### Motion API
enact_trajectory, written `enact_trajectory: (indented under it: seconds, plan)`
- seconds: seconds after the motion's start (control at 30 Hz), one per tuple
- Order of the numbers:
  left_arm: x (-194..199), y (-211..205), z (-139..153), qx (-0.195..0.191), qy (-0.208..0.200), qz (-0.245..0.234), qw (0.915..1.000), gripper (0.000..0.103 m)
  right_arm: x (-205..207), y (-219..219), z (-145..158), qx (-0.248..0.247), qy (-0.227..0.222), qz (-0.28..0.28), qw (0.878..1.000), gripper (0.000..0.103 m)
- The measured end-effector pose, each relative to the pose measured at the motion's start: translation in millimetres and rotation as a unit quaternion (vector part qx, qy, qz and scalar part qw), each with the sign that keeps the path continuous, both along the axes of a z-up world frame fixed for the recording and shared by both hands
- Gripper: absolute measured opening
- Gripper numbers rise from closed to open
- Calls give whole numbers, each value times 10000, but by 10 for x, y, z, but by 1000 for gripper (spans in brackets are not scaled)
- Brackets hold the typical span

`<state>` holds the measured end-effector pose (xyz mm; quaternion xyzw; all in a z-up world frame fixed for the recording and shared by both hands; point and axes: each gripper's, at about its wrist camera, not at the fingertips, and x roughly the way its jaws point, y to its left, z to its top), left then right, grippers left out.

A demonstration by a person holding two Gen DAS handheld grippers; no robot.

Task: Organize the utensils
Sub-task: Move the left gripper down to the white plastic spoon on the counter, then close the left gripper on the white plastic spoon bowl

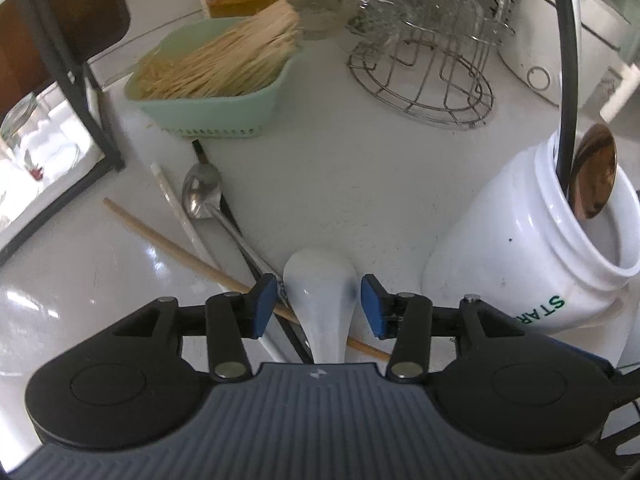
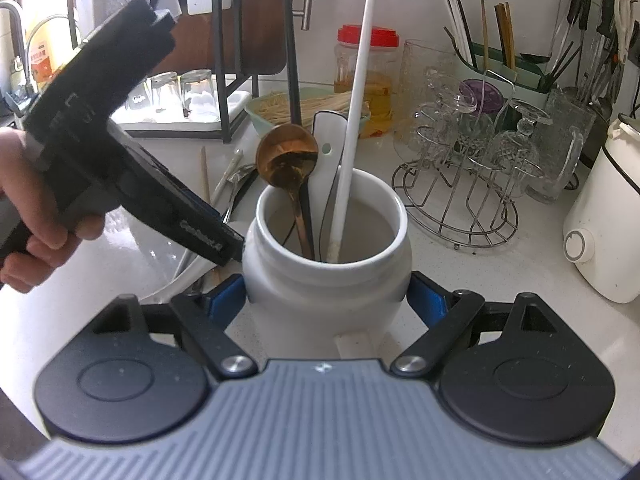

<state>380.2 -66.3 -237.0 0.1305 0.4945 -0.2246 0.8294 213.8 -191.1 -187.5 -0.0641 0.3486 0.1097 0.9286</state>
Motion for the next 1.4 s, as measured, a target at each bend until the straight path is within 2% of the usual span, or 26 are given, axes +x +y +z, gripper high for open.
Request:
enact_trajectory:
  seconds: [0.27,0.4,0.7,1.03,1.4]
  plan:
    - [87,-127,-45,363,56,-272,9990,53,-5,-9,-8,26,-31,-3,10000,89]
    - [167,-149,-38,407,234,-319,9984,53,-8,-17,-13,35,-48,-3,10000,89]
    - [192,-188,-20,557,236,-347,9976,50,10,5,-6,8,-9,-81,10000,89]
    - [232,-87,26,283,351,-159,9989,49,-11,25,-19,16,-46,-174,9998,89]
    - [40,191,408,-191,40,332,9993,49,6,57,-5,-24,3,-241,9997,89]
